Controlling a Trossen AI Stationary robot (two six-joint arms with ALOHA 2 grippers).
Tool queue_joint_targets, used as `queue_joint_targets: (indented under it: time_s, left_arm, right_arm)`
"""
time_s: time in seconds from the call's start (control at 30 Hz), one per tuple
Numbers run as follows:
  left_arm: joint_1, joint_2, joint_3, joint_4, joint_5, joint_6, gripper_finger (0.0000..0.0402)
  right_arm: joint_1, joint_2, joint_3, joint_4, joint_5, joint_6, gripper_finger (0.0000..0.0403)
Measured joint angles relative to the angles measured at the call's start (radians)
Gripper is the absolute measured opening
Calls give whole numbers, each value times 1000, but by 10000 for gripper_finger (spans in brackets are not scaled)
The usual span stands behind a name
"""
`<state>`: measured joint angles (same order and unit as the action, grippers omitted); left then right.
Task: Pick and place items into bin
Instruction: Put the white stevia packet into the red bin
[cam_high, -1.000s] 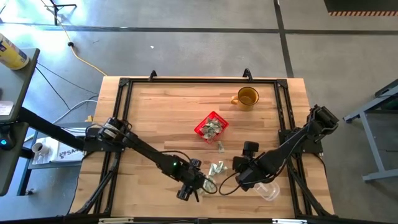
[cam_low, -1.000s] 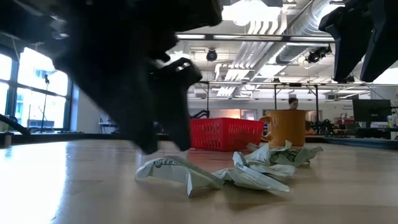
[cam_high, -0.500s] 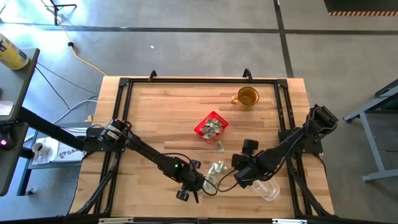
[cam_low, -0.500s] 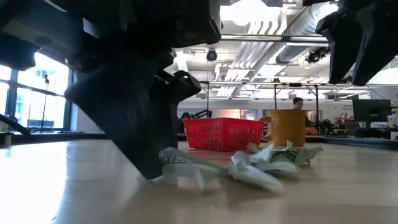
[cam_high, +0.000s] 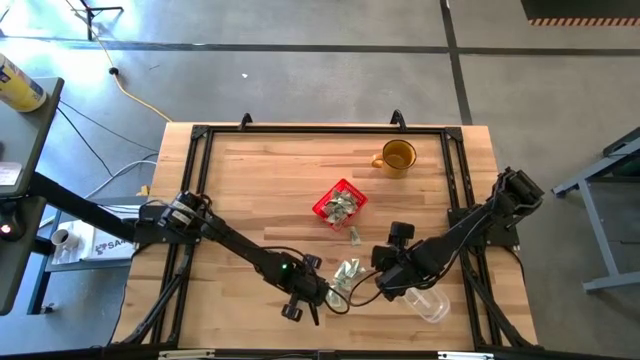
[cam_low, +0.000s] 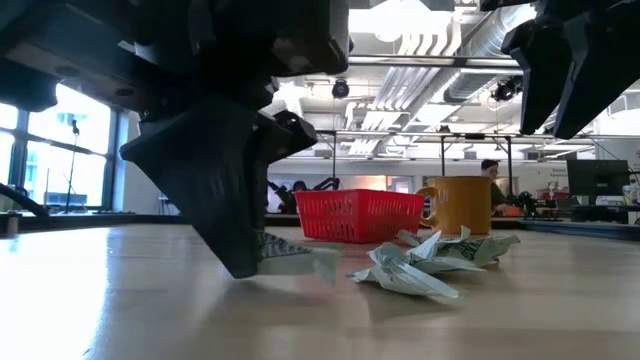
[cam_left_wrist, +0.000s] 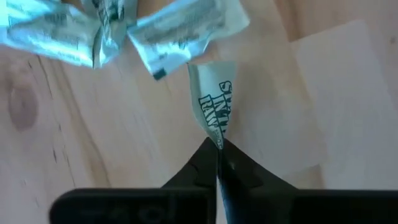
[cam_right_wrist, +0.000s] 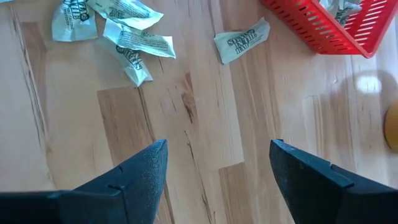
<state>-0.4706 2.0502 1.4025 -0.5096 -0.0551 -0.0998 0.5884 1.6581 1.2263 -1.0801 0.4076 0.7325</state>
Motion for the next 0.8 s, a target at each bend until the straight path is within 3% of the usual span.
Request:
queue_joint_targets:
  time_s: [0.07,0.37,0.63,0.8]
  left_arm:
    - [0,0,0,-15,5,0,23]
    - [96,-66,45,-159,-8,-62,26]
    - [338,-220,48,-133,-64,24,25]
    - [514,-194,47,-62,52,105,25]
  right_arm:
    - [0,0,0,0,2,0,273]
    - [0,0,1,0,-21,-15,273]
    - [23,0,1,-11,-19,28,273]
    - [50,0,1,-16,10,101,273]
